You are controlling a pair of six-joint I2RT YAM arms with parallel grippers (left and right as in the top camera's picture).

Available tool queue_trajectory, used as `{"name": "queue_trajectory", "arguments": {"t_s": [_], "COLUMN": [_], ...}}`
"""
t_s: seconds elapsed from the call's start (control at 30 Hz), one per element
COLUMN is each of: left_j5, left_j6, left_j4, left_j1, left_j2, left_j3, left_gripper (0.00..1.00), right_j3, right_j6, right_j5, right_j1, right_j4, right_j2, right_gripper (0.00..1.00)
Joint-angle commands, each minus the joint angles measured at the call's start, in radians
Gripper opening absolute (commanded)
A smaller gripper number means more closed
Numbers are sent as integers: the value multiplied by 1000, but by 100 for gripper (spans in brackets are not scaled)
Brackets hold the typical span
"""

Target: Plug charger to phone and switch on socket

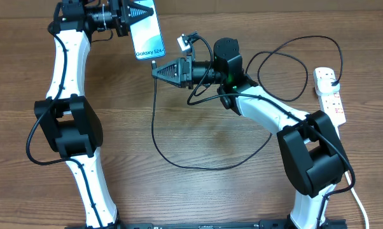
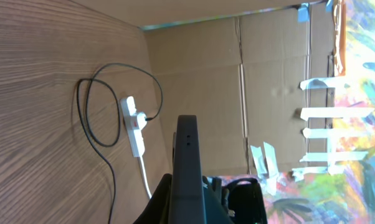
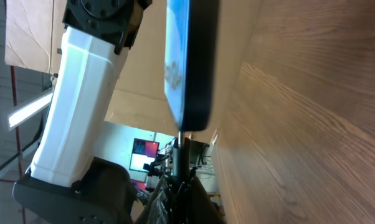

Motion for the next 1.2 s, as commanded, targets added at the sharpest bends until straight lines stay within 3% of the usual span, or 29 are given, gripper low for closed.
{"name": "queue_trajectory", "arguments": {"t_s": [0.0,0.67,1.0,1.17], "left_j5": [52,-37,-35,-31], "left_j6": [-21,-67,-203,-204], "left_j4": [8,19,164,169], "left_j1": [-6,-27,10,15], "left_j2": [-11,-11,-11,-11], "left_j3": [22,22,22,22], "left_gripper": [4,4,4,4], "right_j3": [14,14,13,13], "right_j6": [-28,-114,-166,-169], "right_j5": [3,-11,-38,-57], "right_j1": [-9,-9,-37,-69], "right_j4": [8,8,-2,19], "right_j2": [5,5,10,41], "right_gripper": [4,4,4,4]}}
